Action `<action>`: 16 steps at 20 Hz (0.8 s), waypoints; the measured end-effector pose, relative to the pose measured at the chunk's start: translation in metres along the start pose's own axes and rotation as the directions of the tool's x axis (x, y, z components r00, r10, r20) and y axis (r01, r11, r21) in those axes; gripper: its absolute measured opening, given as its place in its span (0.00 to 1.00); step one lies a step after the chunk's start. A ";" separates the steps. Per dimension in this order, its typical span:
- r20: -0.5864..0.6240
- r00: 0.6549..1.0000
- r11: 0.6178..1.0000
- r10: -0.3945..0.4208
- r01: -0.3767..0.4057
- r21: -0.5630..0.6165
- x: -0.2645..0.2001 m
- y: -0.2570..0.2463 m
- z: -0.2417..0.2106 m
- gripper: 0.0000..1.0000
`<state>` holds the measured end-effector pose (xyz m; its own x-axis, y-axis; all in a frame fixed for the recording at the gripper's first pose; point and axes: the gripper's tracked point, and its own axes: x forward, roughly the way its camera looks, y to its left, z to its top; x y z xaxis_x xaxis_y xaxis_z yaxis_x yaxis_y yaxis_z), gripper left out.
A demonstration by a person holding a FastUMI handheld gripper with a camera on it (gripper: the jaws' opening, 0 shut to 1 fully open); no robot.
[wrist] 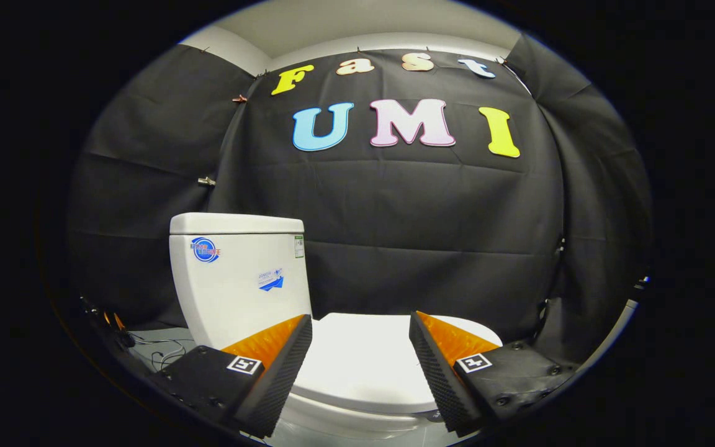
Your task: Open the toilet lid.
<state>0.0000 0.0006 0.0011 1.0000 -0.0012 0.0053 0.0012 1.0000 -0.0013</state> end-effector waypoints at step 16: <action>-0.008 1.000 1.000 -0.007 0.007 0.016 0.001 -0.003 -0.002 0.98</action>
<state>0.0011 -0.0024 -0.0006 1.0000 -0.0081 -0.0025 0.0081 0.9999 0.0151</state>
